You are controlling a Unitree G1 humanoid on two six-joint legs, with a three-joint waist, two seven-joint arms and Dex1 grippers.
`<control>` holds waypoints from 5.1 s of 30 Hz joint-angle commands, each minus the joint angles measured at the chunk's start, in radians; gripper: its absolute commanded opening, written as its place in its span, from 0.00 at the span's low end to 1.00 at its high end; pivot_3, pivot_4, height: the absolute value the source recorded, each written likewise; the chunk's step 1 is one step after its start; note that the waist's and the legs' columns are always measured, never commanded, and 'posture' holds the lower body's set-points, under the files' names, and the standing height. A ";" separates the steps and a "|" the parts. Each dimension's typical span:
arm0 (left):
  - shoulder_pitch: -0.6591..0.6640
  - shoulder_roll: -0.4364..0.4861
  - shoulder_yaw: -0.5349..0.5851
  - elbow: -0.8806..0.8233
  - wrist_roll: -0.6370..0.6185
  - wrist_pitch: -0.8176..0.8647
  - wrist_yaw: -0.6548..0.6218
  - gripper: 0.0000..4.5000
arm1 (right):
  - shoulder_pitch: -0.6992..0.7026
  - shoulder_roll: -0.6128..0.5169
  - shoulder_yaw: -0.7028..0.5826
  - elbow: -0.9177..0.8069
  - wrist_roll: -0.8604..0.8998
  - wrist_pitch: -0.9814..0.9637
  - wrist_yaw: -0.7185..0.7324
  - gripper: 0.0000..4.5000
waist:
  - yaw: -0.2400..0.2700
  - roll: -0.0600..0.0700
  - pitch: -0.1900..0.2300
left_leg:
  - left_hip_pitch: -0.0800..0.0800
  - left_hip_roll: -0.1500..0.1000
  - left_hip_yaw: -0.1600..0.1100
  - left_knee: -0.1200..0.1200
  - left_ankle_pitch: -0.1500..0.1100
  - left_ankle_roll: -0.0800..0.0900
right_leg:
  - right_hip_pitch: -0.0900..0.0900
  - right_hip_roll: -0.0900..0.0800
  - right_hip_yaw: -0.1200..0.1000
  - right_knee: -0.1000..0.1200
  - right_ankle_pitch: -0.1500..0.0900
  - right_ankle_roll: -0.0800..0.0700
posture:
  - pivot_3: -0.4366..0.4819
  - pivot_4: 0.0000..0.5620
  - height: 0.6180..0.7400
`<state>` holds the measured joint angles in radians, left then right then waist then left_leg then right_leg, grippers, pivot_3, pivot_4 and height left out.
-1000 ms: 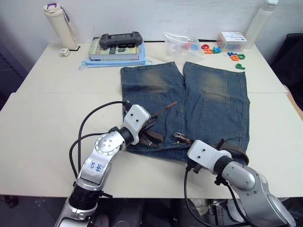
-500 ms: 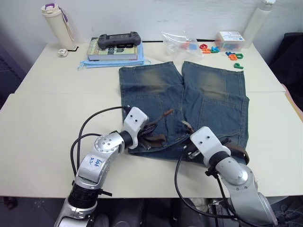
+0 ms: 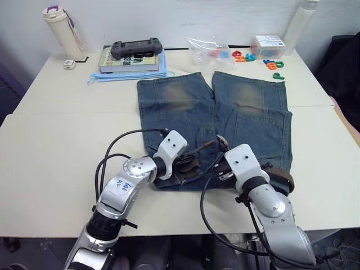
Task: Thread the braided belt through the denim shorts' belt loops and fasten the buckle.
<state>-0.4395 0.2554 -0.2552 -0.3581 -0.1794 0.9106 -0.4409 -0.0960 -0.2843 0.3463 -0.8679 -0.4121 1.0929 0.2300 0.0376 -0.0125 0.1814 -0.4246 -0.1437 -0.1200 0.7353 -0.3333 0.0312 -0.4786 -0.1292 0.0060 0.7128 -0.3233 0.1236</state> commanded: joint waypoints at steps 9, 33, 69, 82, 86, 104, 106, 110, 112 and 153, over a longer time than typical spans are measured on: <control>-0.029 -0.016 -0.011 0.000 -0.002 -0.021 0.008 0.00 | -0.006 -0.047 0.038 -0.112 -0.004 -0.017 0.016 0.01 | -0.012 0.000 0.000 | 0.000 0.000 0.000 0.000 0.000 -0.001 | 0.000 0.000 0.000 0.001 0.000 0.000 | 0.48 0.27 0.34; -0.012 0.010 -0.022 -0.008 -0.012 -0.034 -0.014 0.00 | -0.039 -0.230 0.094 -0.084 -0.057 -0.106 0.077 0.01 | -0.011 0.000 0.000 | 0.000 0.000 0.000 0.000 0.001 -0.001 | 0.000 0.000 0.000 0.001 0.000 0.000 | 0.48 0.27 0.34; -0.037 -0.093 -0.055 0.085 0.019 -0.189 0.000 0.00 | -0.016 -0.354 0.091 -0.056 -0.115 -0.232 0.331 0.39 | -0.011 -0.002 -0.001 | 0.000 0.000 0.000 0.001 0.001 -0.001 | 0.000 0.000 0.000 0.001 0.000 0.000 | 0.48 0.27 0.34; -0.034 -0.095 -0.061 0.092 0.018 -0.192 -0.006 0.00 | -0.071 -0.367 -0.347 -0.179 0.177 -0.251 0.575 0.86 | -0.011 -0.002 -0.001 | 0.000 0.000 0.000 0.001 0.001 -0.001 | 0.001 0.000 -0.001 0.001 0.000 0.000 | 0.48 0.27 0.34; -0.034 -0.095 -0.063 0.093 0.018 -0.193 -0.007 0.00 | -0.157 -0.429 -0.377 -0.131 0.210 -0.311 0.583 0.86 | -0.009 -0.002 -0.001 | 0.000 0.000 0.000 0.001 0.001 -0.001 | 0.001 -0.001 -0.001 0.001 0.000 0.000 | 0.48 0.27 0.34; -0.042 -0.068 -0.094 0.091 0.059 -0.254 -0.021 0.00 | -0.236 -0.674 -0.224 0.096 0.098 -0.621 0.531 0.86 | -0.008 -0.003 -0.001 | -0.001 0.000 0.001 0.002 0.001 0.000 | 0.000 -0.001 0.000 0.001 0.000 0.000 | 0.48 0.27 0.34; -0.046 -0.056 -0.106 0.092 0.079 -0.283 -0.026 0.00 | -0.234 -0.679 -0.209 0.122 0.076 -0.662 0.526 0.86 | -0.009 -0.003 -0.001 | -0.001 0.000 0.002 0.002 0.001 0.000 | 0.000 -0.001 0.000 0.001 0.000 0.000 | 0.48 0.27 0.34; -0.050 -0.036 -0.128 0.096 0.121 -0.348 -0.027 0.00 | -0.232 -0.678 -0.175 0.172 0.025 -0.740 0.527 0.86 | -0.008 -0.003 -0.001 | -0.001 0.000 0.002 0.002 0.001 0.000 | 0.000 -0.001 0.000 0.001 0.000 0.000 | 0.48 0.27 0.34; -0.054 -0.022 -0.143 0.096 0.153 -0.388 -0.028 0.00 | -0.228 -0.669 -0.164 0.187 0.009 -0.765 0.530 0.86 | -0.008 -0.003 -0.001 | -0.001 0.000 0.002 0.002 0.001 0.000 | 0.000 -0.001 0.000 0.001 0.000 0.000 | 0.48 0.27 0.34; 0.071 0.011 0.203 -0.021 -0.261 -0.321 -0.203 0.67 | -0.222 -0.668 -0.366 0.242 -0.048 -0.979 0.538 0.00 | -0.009 -0.003 -0.001 | -0.003 0.001 0.001 0.008 0.000 0.001 | -0.001 -0.001 0.000 0.003 0.000 0.000 | 0.48 0.27 0.34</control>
<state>-0.3418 0.2808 -0.0590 -0.3474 -0.4038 0.5844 -0.6531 -0.3092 -0.9369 0.0281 -0.6173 -0.4628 0.1445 0.7863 0.0288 -0.0153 0.1803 -0.4287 -0.1430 -0.1190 0.7447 -0.3333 0.0320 -0.4793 -0.1299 0.0052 0.7160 -0.3234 0.1234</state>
